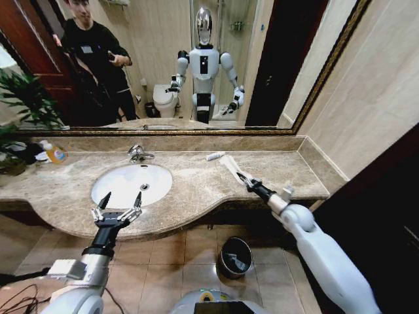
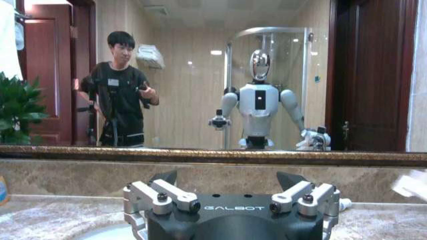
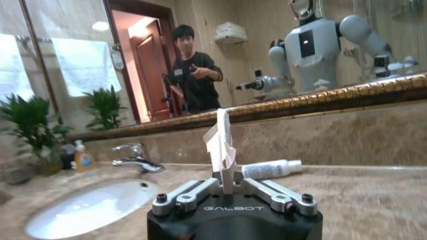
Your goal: Pick up the trash from the sink and place it in the trash bin.
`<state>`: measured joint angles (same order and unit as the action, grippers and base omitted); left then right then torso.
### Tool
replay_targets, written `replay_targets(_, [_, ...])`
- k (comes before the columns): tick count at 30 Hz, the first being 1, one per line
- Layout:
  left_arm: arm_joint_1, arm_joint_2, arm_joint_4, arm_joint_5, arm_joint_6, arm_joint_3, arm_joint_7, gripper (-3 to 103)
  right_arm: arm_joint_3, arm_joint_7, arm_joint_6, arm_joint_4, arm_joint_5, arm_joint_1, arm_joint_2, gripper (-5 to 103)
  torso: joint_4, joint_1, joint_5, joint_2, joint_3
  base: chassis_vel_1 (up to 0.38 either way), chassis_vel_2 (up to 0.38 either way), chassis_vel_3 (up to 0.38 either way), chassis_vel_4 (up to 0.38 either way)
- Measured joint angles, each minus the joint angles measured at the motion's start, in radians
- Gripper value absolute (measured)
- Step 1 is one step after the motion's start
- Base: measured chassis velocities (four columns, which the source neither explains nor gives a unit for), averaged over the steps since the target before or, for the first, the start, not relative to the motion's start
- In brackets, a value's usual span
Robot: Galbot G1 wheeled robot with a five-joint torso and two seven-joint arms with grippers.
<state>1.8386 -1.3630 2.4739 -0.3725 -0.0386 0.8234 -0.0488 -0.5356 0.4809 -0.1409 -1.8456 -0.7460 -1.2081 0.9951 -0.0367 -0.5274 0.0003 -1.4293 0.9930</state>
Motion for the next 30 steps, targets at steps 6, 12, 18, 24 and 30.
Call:
replay_targets(6, [0.0, 0.0, 0.0, 0.0, 0.0, 0.0, 0.0, 100, -0.154, 0.119, 0.052, -0.056, -0.014, -0.22, 0.007, 0, 0.0, 0.0, -0.0001, 0.0, 0.0, 0.0, 0.0, 0.0, 0.0])
replay_targets(12, [0.0, 0.0, 0.0, 0.0, 0.0, 0.0, 0.0, 100, -0.282, 0.317, 0.129, 0.004, -0.029, -0.359, 0.051, 0, 0.0001, 0.0, -0.0005, 0.0, 0.0, 0.0, 0.0, 0.0, 0.0])
replay_targets(18, [0.0, 0.0, 0.0, 0.0, 0.0, 0.0, 0.0, 100, -0.301, 0.356, 0.145, 0.085, 0.015, -0.385, 0.104, 0, -0.0001, 0.0, -0.0001, 0.0, 0.0, 0.0, 0.0, 0.0, 0.0])
replay_targets(24, [0.0, 0.0, 0.0, 0.0, 0.0, 0.0, 0.0, 100, -0.297, 0.369, 0.214, 0.201, 0.093, -0.402, 0.147, 0, -0.0001, 0.0, -0.0005, 0.0, 0.0, 0.0, 0.0, 0.0, 0.0])
replay_targets(30, [0.0, 0.0, 0.0, 0.0, 0.0, 0.0, 0.0, 100, -0.269, 0.362, 0.272, 0.401, 0.197, -0.359, 0.195, 0, -0.0001, 0.0, -0.0003, 0.0, 0.0, 0.0, 0.0, 0.0, 0.0])
